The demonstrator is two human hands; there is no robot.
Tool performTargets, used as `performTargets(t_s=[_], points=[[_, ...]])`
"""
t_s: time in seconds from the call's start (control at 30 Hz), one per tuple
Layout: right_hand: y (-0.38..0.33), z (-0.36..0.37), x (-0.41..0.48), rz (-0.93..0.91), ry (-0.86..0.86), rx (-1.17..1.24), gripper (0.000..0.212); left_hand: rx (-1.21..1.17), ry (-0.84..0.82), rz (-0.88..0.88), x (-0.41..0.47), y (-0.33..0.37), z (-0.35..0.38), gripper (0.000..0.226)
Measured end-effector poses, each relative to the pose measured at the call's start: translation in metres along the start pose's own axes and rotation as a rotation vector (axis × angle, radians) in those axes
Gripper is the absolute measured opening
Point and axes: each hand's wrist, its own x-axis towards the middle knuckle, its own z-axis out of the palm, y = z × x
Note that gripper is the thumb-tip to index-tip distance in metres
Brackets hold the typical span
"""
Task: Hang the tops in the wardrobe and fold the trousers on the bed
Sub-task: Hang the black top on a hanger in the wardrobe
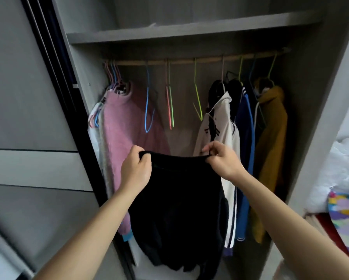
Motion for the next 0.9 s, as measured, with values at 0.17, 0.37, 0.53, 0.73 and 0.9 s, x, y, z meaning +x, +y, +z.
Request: performTargets(t_s=[0.17,0.37,0.53,0.73,0.9], points=[[-0.003,0.006,0.066,-0.053,-0.128,0.292,0.035,-0.078,-0.080,-0.037,0.068,-0.003,0.026,0.014],[-0.014,-0.002,0.152,-0.124,0.300,0.300,0.034,-0.117,-0.162,0.049,0.117,-0.004,0.056,0.009],[-0.006,0.012,0.199,-0.020,0.381,0.017,0.076,-0.103,-0.171,0.072,0.135,-0.016,0.068,0.013],[-0.015,0.032,0.218,0.028,0.358,-0.075,0.033,-0.082,-0.184,0.085,0.151,-0.034,0.072,0.020],[-0.034,0.040,0.202,-0.090,0.477,0.013,0.028,-0.079,-0.206,0.112,0.159,-0.051,0.066,0.025]])
